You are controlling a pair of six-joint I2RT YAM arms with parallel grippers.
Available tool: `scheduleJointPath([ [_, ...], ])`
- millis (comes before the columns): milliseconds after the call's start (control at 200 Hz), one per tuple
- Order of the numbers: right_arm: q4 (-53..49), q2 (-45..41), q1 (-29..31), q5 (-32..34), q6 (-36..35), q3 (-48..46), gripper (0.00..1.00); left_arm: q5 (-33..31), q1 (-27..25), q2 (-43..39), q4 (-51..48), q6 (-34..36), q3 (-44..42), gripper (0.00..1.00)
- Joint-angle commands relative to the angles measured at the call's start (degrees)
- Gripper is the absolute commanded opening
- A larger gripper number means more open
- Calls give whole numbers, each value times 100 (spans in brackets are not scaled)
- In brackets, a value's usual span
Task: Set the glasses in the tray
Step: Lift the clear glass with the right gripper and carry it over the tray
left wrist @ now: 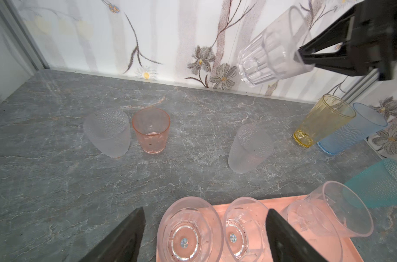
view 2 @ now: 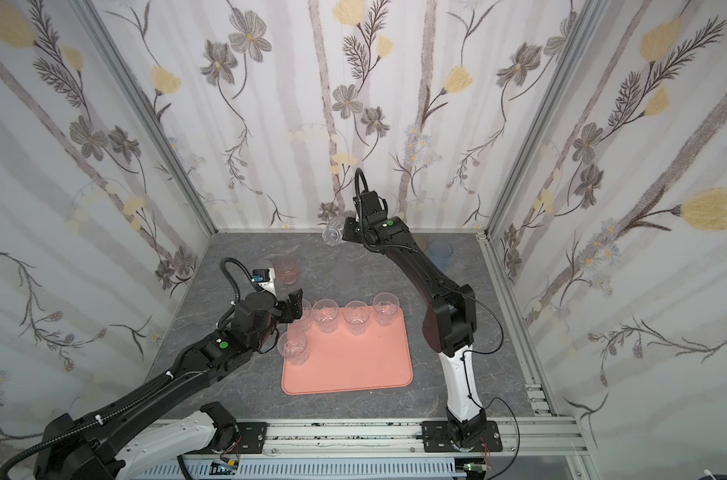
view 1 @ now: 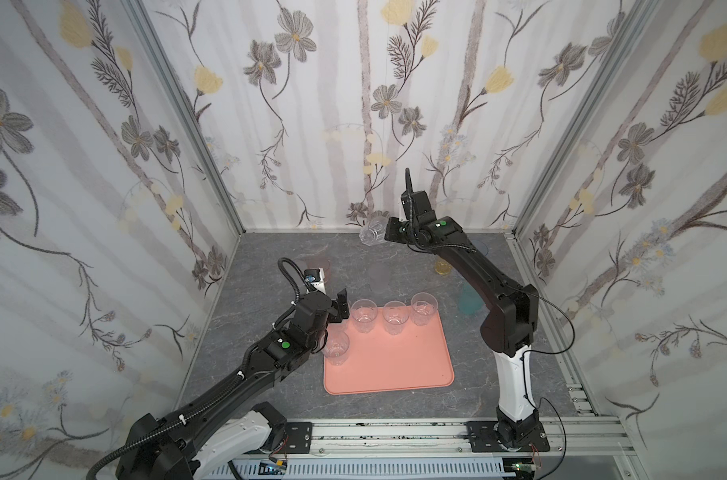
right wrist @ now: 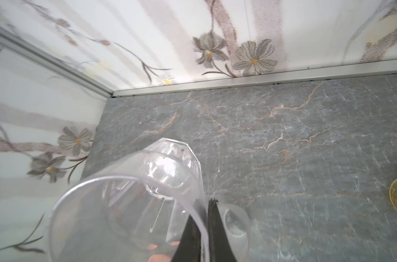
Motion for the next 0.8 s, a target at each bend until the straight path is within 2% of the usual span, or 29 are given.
scheduleJointPath([
  [0, 65, -665, 199, 250, -185, -682, 4, -467, 62, -182, 167, 65, -39, 91],
  [205, 39, -1917, 690, 453, -144, -2130, 3, -525, 318, -526, 142, 269, -77, 95],
  [360, 0, -2555, 1304, 506, 140, -3056, 2, -200, 602, -664, 141, -12, -165, 95],
  [500, -14, -2867, 1947, 643, 358, -3561, 1, -27, 702, -644, 150, -213, -274, 95],
  [799, -273, -3039, 2542, 929, 483, -4213, 0, 134, 727, -689, 150, -337, -448, 94],
])
